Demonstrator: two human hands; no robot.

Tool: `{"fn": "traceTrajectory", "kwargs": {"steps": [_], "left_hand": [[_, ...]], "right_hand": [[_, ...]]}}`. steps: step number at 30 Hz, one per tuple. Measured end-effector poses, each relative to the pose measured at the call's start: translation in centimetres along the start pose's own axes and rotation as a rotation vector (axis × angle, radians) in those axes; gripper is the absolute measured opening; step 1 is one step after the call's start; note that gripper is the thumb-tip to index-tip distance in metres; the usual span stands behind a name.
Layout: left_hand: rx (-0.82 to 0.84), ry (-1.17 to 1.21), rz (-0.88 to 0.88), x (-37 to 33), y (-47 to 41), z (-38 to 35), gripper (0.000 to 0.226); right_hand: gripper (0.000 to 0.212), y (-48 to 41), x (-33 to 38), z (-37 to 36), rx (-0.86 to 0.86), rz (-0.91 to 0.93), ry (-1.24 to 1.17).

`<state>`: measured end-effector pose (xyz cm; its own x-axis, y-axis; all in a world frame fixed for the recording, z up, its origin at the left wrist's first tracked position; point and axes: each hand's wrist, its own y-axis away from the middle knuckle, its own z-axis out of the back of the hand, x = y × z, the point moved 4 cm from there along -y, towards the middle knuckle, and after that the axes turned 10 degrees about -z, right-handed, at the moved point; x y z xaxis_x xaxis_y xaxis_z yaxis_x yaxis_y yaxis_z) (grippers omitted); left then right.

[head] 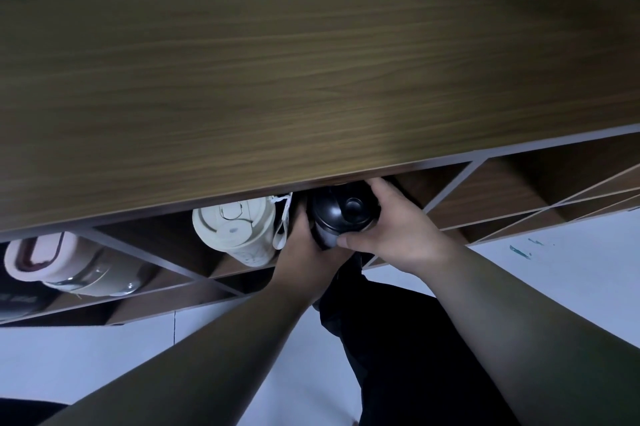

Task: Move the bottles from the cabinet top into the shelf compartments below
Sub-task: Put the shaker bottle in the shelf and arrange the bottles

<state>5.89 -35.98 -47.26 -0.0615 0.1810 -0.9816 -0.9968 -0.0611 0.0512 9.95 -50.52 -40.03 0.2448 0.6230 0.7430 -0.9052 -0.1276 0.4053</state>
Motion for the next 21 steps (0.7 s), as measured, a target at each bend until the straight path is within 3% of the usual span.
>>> {"fn": "traceTrajectory", "kwargs": {"steps": [3,15,21], "left_hand": [[0.008,-0.109,-0.004,-0.6,0.0,-0.1,0.061],[0.029,-0.159,0.011,-1.1,0.3,0.1,0.068],[0.161,-0.115,0.196,-0.4,3.3,1.1,0.057]], "right_hand": [[0.074,0.0,0.2,0.1,0.001,-0.004,0.008],[0.086,0.2,0.3,0.1,0.008,-0.052,0.015],[0.110,1.7,0.8,0.9,0.036,-0.081,0.113]]}}
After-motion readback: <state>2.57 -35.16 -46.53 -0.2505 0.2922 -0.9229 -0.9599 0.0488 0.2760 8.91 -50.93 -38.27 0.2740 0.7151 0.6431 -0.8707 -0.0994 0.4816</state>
